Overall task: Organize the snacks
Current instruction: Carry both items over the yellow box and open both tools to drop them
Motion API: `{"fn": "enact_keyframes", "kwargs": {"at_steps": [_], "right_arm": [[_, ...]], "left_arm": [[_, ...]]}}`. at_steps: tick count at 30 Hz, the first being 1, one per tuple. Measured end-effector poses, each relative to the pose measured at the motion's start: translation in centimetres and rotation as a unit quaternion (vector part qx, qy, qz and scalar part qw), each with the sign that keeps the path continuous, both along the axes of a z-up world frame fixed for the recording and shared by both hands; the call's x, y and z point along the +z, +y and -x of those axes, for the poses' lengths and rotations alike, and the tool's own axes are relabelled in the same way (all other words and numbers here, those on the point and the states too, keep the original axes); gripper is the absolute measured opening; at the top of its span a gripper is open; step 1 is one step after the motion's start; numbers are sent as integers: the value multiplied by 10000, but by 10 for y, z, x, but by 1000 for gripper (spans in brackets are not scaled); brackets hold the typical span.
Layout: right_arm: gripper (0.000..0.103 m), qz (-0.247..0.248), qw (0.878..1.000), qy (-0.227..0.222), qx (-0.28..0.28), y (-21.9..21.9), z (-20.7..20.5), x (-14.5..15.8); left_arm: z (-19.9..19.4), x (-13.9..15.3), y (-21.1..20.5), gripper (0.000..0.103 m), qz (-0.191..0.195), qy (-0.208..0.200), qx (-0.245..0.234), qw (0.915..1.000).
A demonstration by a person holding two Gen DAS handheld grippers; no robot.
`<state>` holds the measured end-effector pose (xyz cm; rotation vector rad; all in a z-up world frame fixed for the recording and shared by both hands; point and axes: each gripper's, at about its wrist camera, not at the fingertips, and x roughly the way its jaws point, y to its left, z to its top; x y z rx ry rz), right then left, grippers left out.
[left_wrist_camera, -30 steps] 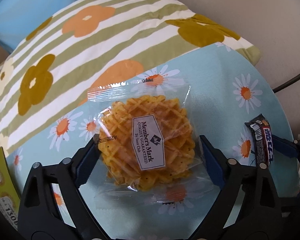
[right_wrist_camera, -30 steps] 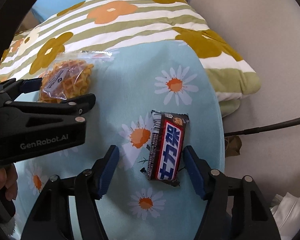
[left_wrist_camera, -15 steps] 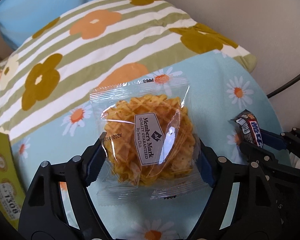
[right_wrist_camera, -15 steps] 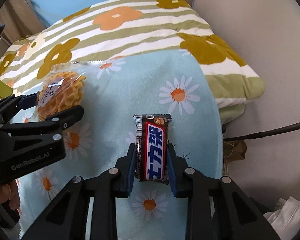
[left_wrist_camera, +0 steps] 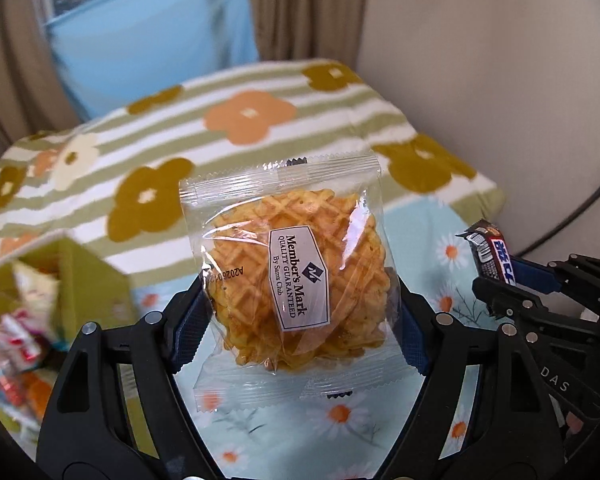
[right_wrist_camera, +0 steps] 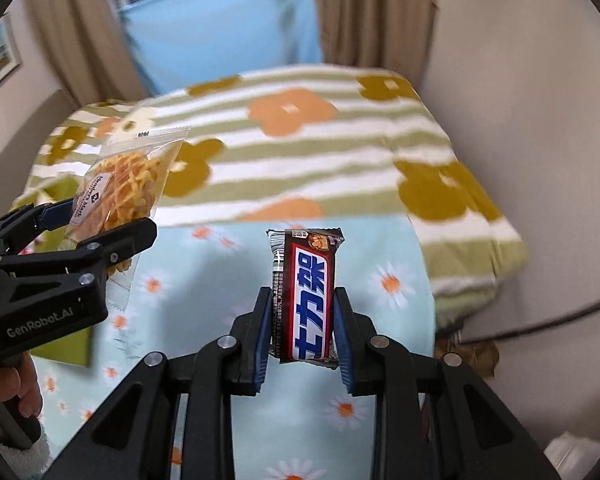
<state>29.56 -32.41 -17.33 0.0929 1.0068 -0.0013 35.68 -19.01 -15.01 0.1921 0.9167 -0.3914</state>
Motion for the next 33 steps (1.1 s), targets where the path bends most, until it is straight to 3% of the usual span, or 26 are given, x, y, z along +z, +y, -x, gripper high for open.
{"fn": "enact_keyframes", "kwargs": {"at_steps": [8, 16, 24, 33], "right_arm": [[26, -200, 9940, -566, 910, 77, -3, 52], [26, -435, 9846, -748, 1520, 166, -13, 72], [26, -582, 9826, -637, 1643, 253, -31, 67], [26, -551, 9877, -312, 1431, 312, -48, 45]], "left_arm": [[23, 59, 88, 77, 151, -400, 765, 9961], [29, 84, 197, 77, 209, -460, 1354, 9895], [5, 71, 301, 77, 211, -40, 1525, 9881], [-38, 35, 365, 80, 361, 448, 1329, 9895]]}}
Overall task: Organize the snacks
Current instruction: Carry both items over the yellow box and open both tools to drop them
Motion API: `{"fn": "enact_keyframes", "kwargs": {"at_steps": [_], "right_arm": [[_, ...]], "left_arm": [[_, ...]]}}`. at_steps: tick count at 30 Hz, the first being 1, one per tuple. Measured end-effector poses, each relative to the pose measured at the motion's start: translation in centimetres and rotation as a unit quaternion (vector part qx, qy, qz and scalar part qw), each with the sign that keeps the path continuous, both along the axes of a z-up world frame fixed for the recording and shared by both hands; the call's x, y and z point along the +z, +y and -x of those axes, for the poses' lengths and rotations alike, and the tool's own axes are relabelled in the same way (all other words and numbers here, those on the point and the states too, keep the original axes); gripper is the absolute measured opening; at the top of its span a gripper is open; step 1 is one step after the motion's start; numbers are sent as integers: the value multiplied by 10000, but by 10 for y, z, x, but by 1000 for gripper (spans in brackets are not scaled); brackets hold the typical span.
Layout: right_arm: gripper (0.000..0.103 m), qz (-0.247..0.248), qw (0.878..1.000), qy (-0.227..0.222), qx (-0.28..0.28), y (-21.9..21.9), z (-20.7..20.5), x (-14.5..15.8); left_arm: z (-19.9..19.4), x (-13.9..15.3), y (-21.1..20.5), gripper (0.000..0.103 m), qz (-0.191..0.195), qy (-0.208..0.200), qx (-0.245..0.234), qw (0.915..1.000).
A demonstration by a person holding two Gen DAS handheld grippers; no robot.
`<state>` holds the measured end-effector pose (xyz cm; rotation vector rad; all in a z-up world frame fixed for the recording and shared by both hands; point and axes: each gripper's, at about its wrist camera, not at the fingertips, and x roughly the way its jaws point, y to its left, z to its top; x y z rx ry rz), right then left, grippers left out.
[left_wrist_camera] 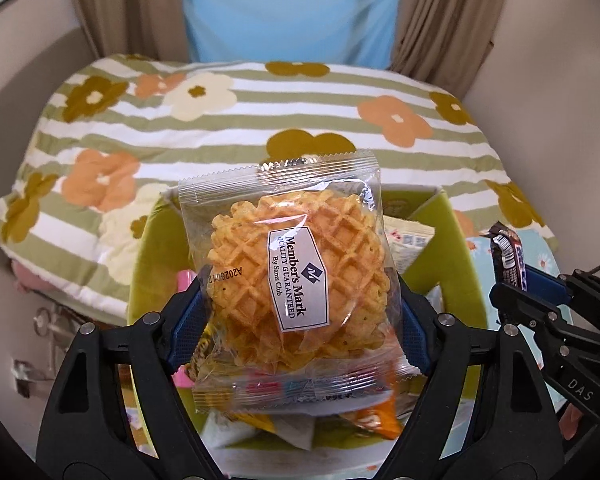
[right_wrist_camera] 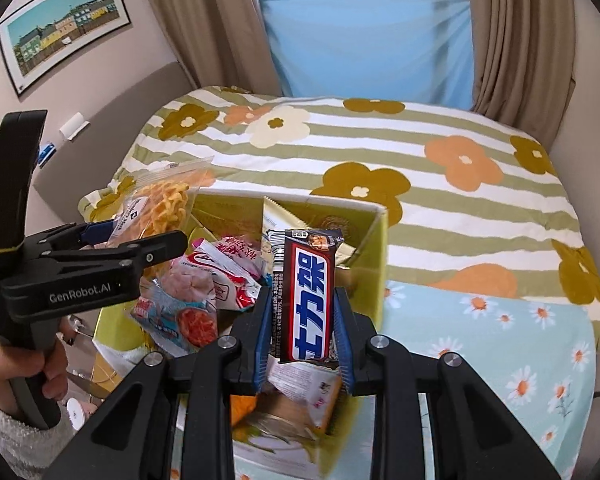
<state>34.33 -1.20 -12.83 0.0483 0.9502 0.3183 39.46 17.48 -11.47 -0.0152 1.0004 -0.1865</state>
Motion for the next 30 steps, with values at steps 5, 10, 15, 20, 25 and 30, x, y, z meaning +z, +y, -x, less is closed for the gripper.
{"fn": "enact_keyframes", "kwargs": {"at_steps": [5, 10, 15, 20, 25, 30], "right_arm": [[26, 40, 9997, 133, -205, 15, -3, -9], [26, 124, 9992, 244, -295, 25, -2, -13], [26, 160, 9986, 411, -300, 29, -5, -23], [26, 87, 9983, 536, -218, 30, -16, -30], [40, 59, 9982, 603, 8, 37, -24, -36], [102, -2, 9992, 380, -157, 30, -17, -32]], "left_arm": [[-8, -11, 19, 102, 174, 113, -227, 9995], [2, -21, 34, 102, 310, 321, -343, 9984], [20, -24, 44, 102, 244, 317, -199, 9990], [30, -25, 46, 102, 284, 355, -135, 9989], [31, -23, 49, 102, 244, 332, -74, 9991], [38, -26, 49, 102, 232, 339, -36, 9992]]}}
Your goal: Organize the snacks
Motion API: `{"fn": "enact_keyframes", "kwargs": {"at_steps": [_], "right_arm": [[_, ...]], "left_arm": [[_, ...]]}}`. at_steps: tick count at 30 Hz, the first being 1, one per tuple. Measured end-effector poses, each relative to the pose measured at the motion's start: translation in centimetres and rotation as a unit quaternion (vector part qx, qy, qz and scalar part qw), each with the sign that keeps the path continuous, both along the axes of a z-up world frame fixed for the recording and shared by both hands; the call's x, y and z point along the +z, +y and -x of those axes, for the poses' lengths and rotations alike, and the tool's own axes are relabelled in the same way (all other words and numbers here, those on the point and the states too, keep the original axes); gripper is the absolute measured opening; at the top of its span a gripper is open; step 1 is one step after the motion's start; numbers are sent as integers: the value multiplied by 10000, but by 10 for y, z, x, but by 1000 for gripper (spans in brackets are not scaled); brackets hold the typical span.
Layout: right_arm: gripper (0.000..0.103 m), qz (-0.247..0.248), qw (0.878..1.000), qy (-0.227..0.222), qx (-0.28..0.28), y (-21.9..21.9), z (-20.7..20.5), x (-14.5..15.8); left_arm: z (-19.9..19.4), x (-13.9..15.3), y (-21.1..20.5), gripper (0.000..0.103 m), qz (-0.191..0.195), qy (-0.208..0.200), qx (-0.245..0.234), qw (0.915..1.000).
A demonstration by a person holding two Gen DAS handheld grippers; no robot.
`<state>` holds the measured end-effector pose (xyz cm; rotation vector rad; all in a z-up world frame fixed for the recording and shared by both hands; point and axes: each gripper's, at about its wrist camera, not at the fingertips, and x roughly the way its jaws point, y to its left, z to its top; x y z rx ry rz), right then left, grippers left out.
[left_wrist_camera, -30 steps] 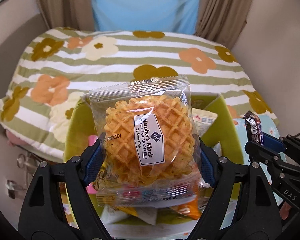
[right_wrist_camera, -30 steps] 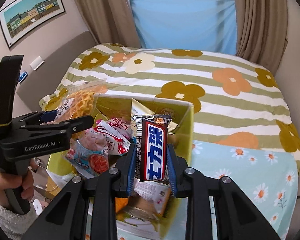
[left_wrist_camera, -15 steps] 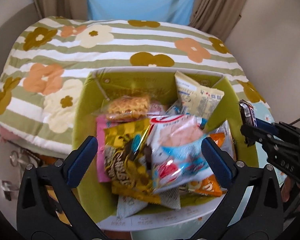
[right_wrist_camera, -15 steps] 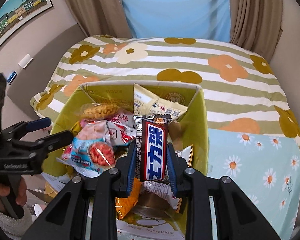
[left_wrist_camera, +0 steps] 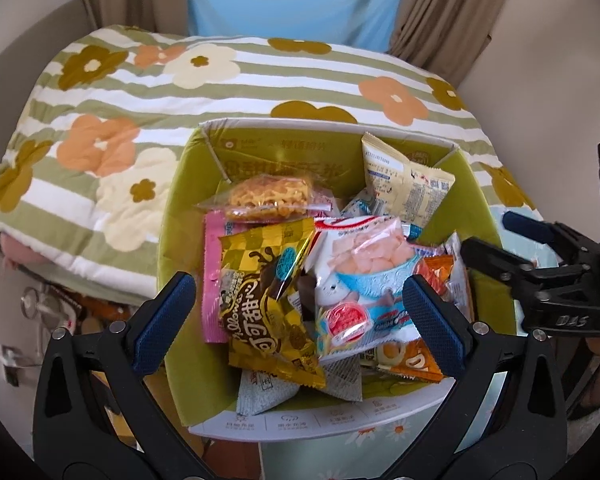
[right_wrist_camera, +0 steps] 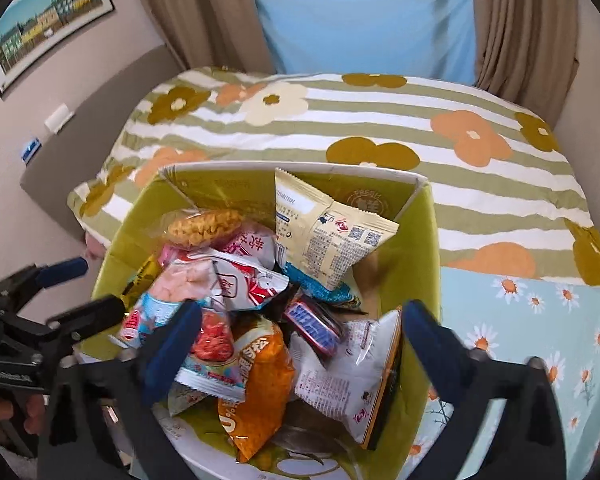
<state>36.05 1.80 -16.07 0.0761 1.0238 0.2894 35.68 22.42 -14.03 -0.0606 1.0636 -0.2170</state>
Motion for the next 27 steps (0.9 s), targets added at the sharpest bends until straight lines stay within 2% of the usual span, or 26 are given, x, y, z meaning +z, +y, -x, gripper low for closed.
{"fn": "enact_keyframes", "kwargs": {"at_steps": [3, 7, 12, 19, 27], "right_arm": [[102, 118, 9996, 37, -259, -7, 6, -3], [102, -34, 9988, 133, -467, -17, 16, -4], [102, -24, 9991, -33, -432, -18, 32, 7], [102, -168, 9971, -661, -326, -36, 68, 50], [102, 87, 9869, -1531, -499, -88, 144, 113]], "left_arm": [[4, -4, -1, 102, -59, 9, -44, 10000], [10, -7, -2, 102, -63, 36, -93, 9999], [21, 1, -6, 102, -74, -60, -114, 9999], [62, 48, -23, 102, -189, -678, 83, 9975], [136, 105, -75, 102, -247, -1461, 230, 9887]]}}
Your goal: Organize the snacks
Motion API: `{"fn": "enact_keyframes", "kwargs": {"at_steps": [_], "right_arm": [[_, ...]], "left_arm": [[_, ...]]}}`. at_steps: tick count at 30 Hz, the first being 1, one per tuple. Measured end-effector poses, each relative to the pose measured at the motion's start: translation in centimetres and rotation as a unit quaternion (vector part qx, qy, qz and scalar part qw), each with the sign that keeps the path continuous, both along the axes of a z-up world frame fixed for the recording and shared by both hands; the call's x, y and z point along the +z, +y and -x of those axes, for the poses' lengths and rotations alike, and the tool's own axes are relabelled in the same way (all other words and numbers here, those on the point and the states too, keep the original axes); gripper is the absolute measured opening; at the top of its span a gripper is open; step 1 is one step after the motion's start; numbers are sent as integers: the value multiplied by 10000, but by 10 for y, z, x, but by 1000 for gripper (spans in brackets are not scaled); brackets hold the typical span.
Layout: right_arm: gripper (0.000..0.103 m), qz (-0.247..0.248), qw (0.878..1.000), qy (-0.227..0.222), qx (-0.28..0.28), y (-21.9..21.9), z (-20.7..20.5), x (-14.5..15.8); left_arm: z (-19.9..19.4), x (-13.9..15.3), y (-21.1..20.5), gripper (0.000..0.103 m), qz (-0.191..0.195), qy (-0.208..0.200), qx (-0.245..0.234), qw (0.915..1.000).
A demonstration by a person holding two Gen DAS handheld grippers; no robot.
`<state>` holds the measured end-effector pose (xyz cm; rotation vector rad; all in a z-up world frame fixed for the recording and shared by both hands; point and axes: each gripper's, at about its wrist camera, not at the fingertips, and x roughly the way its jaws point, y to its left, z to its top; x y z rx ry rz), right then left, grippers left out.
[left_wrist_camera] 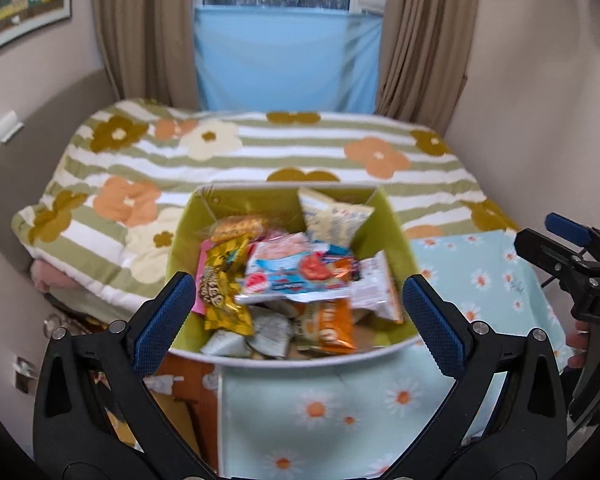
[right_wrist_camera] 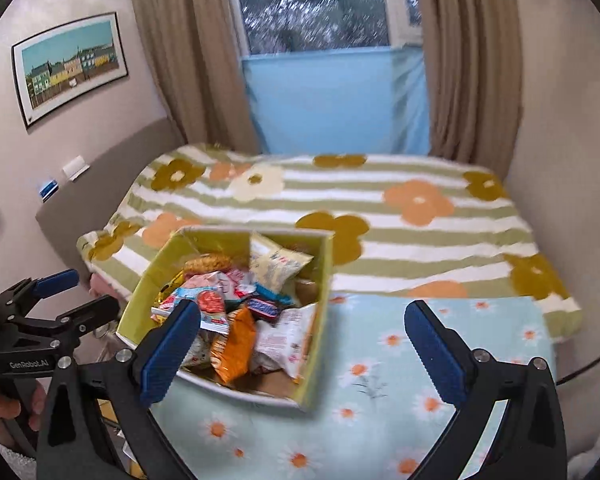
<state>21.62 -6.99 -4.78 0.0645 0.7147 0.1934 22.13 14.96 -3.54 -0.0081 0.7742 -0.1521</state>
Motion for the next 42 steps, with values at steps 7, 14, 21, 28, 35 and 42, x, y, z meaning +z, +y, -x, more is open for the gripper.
{"fn": "enact_keyframes", "kwargs": {"at_steps": [7, 14, 21, 28, 35, 42], "right_arm": [[102, 285, 9985, -321, -352, -33, 64, 21], [102, 277, 9967, -393, -656, -55, 101, 14], [102, 313, 9951, -530, -771, -64, 120, 17], [102, 296, 9942, -603, -839, -69, 128, 19], [102, 272, 9935, -608, -920, -74, 133, 20], [102, 276, 9932, -573, -972, -77, 133, 20]], "left_arm": [[66, 25, -34, 102, 130, -610, 108, 9980], [109, 28, -54, 102, -32, -844, 173, 9963], [128, 30, -61, 102, -49, -948, 218, 9952], [136, 35, -68, 102, -60, -1046, 191, 9943], [138, 36, -73, 102, -47, -1058, 161, 9942], [138, 36, -78, 102, -51, -1068, 122, 9942]]}}
